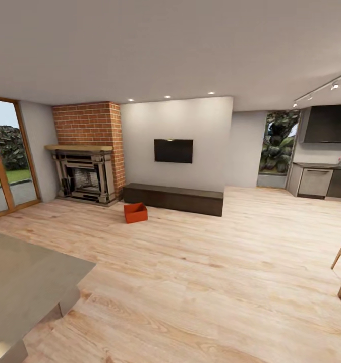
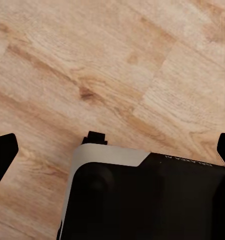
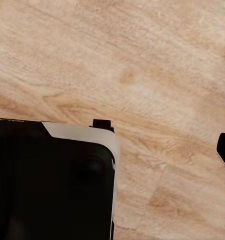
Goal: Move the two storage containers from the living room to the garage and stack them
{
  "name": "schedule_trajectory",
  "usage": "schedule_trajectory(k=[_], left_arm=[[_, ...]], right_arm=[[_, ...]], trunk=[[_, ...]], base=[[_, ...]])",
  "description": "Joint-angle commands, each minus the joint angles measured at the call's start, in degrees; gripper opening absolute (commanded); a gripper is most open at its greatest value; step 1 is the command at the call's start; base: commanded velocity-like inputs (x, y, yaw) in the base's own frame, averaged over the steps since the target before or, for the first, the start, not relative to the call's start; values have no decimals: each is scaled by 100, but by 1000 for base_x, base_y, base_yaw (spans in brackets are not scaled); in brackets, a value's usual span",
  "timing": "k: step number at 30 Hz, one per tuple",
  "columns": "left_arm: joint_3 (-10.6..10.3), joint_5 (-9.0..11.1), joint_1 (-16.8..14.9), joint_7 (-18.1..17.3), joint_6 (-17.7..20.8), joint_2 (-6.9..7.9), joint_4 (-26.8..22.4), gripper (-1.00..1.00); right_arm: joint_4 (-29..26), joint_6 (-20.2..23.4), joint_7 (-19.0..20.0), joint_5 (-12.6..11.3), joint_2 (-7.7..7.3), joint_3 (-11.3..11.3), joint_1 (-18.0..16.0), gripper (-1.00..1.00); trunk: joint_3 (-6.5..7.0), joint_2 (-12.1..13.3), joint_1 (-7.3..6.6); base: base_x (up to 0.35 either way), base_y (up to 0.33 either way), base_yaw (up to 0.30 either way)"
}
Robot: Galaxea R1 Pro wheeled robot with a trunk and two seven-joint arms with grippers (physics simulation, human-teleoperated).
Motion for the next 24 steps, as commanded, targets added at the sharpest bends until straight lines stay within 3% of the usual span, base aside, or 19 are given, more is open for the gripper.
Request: schedule_trajectory(k=[1,24], left_arm=[[19,59,-2,6,22,0,-1,100],[19,62,-2,6,22,0,0,100]], right_arm=[[16,-31,-2,-16,0,41,-5,100],[20,-24,5,-23,59,19,-3,100]], trunk=[[-1,-2,5],[-1,-2,5]], base=[[324,0,0],[324,0,0]])
